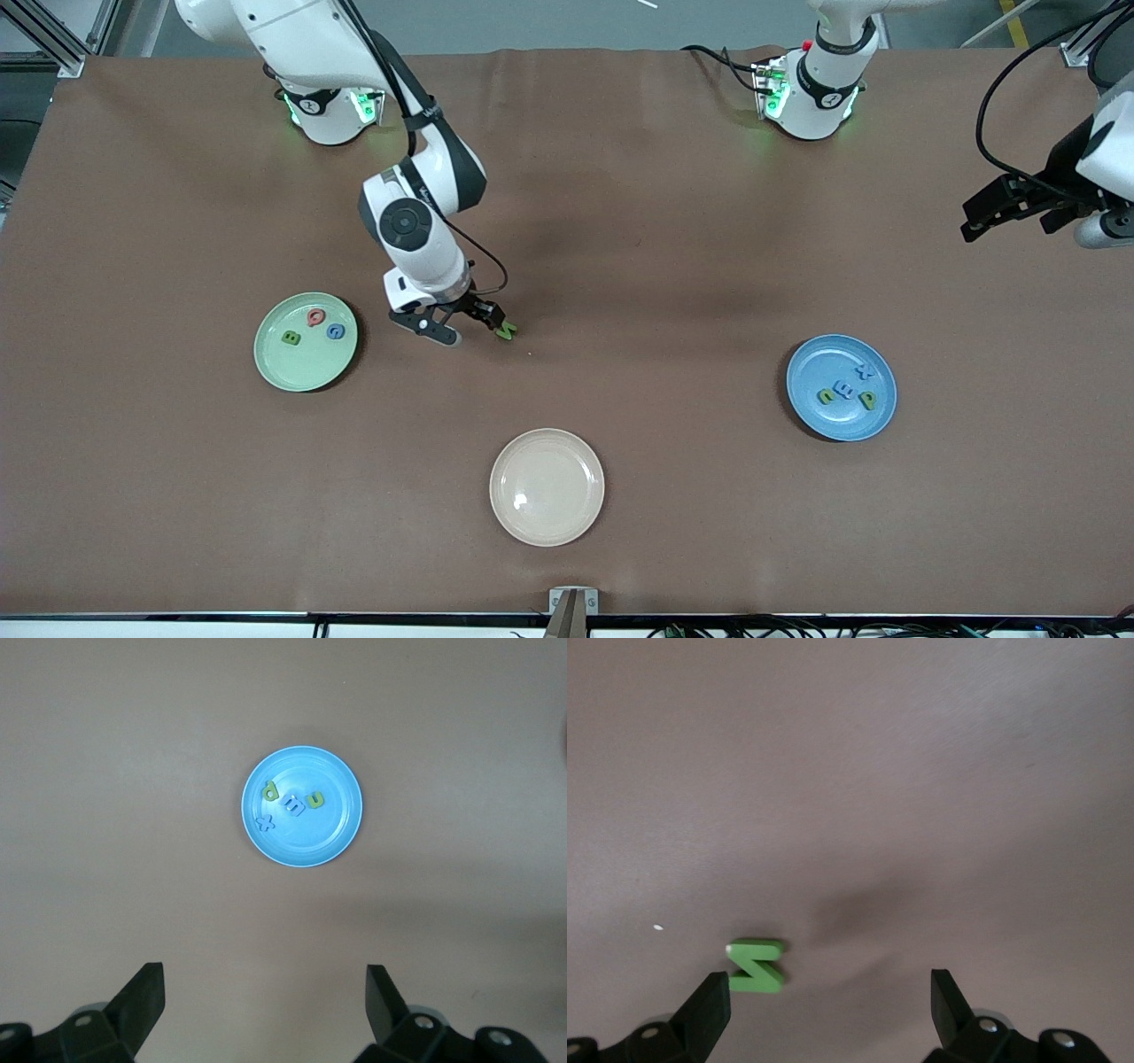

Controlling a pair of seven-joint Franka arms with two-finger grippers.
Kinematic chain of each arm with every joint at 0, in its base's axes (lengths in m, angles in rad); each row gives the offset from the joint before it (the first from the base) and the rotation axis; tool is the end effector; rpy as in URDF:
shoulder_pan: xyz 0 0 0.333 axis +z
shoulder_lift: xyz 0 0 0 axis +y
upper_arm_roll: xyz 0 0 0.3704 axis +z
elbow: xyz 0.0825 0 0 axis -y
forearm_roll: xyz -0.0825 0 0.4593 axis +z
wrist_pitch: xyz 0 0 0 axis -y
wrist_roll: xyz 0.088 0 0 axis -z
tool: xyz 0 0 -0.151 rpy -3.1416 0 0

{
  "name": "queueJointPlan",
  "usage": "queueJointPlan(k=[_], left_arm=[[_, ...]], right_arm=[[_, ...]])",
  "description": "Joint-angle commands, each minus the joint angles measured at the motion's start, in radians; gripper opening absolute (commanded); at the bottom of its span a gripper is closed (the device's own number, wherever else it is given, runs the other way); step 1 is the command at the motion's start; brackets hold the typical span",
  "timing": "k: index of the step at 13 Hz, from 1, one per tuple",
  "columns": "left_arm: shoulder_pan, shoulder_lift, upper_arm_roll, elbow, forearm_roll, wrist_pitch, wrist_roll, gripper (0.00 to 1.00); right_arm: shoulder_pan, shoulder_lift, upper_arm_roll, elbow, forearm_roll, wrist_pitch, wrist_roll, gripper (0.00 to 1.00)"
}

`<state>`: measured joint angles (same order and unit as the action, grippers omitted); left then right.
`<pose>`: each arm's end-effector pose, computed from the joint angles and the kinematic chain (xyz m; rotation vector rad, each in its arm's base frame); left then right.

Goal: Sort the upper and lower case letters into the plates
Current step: 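Grasp the green N with the right gripper and carry it to the green plate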

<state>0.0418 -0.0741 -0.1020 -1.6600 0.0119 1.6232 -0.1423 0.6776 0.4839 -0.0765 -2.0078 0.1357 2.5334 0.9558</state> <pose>0.6079 -0.0370 0.6362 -3.1228 -0.1278 -0.0605 0.5627 0.3880 0.1605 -2.9993 0.6942 -0.0007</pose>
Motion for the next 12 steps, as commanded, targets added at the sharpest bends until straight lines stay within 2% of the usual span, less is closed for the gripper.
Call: queueJointPlan(k=[1,4,8,9,10,12], left_arm=[[-0.008,-0.018,0.002,-0.032,-0.013,0.026,0.029,1.0],[-0.011,-0.01,0.002,-0.03,-0.013,0.032,0.03,1.0],[-0.008,-0.01,0.002,-0.027,-0.013,0.032,0.03,1.0],[-0.008,-0.013,0.002,-0.027,-0.015,0.03,0.03,1.0],[-0.008,-0.016,0.002,-0.027,-0.015,0.026,0.03,1.0],[-0.01,-0.023,0.002,-0.026,-0.013,0.018,0.03,1.0]], right_arm=[[0.03,0.089,-0.014,0.115,0.007,-0.004,0.087,1.0],[0.066,0.146,-0.02,0.158,-0.004,-0.001,0.155,0.98],[0.086,0.156,-0.023,0.146,-0.013,0.007,0.158,0.85],[0.088,0.156,-0.023,0.144,-0.013,0.007,0.156,0.8],[0.088,0.156,-0.023,0.144,-0.013,0.005,0.156,0.7],[0.086,0.156,-0.023,0.144,-0.013,0.001,0.155,0.45]])
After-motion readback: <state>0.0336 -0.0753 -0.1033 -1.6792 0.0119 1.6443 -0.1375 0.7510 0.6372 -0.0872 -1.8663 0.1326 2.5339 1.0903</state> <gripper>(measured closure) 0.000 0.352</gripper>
